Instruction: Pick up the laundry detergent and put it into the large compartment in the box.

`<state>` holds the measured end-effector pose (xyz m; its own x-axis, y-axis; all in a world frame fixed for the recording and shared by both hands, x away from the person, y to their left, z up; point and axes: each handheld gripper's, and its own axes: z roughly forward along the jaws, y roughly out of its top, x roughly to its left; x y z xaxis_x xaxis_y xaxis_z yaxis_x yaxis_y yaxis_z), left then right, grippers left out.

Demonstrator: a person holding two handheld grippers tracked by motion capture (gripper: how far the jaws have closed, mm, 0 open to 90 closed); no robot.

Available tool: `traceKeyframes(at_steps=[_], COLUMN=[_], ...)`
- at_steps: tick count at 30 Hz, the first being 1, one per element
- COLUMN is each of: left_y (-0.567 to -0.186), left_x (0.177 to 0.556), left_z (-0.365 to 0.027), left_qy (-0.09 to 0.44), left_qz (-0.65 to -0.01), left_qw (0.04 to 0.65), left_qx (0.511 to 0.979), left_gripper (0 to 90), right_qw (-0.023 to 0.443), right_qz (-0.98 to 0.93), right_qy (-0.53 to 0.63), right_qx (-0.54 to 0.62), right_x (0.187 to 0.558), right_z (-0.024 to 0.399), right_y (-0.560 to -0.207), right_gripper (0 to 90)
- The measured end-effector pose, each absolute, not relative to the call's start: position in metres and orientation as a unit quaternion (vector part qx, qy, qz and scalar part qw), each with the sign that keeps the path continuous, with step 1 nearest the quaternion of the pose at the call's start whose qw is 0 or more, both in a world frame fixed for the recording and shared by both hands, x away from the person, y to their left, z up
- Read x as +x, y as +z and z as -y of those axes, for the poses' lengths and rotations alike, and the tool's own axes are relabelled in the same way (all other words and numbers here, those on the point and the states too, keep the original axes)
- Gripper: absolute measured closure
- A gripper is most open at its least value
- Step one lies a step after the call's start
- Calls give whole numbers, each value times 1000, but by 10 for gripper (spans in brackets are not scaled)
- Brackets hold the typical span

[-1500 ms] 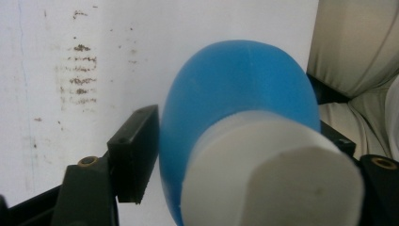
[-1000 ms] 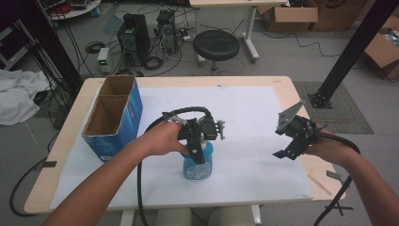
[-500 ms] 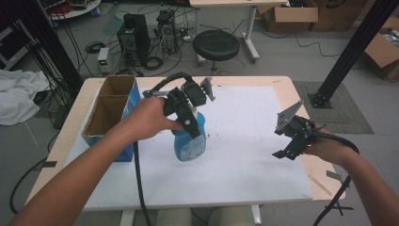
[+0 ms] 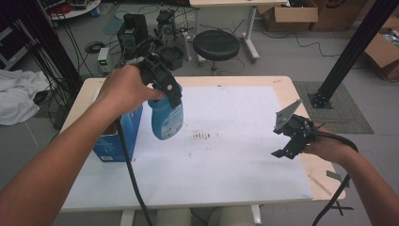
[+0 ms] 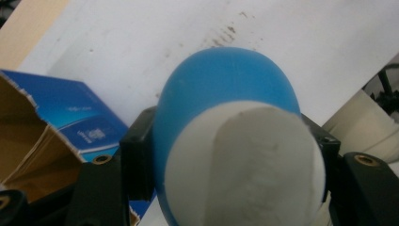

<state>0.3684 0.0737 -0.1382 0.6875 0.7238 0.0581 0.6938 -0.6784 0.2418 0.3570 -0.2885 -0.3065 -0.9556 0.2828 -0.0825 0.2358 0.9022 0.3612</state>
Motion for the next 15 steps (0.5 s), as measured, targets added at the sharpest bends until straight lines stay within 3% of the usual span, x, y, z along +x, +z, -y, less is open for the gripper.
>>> traceKeyframes(at_steps=[15], left_y=[-98], left_x=[382], left_z=[-107], left_qy=[87], left_qz=[-478], left_qw=[127], left_qx=[864], left_gripper=[380], right_qw=[66], right_qz=[-974], right_qy=[176], right_qx=[127], right_x=[360], right_z=[285], right_y=[-307], right_gripper=[165])
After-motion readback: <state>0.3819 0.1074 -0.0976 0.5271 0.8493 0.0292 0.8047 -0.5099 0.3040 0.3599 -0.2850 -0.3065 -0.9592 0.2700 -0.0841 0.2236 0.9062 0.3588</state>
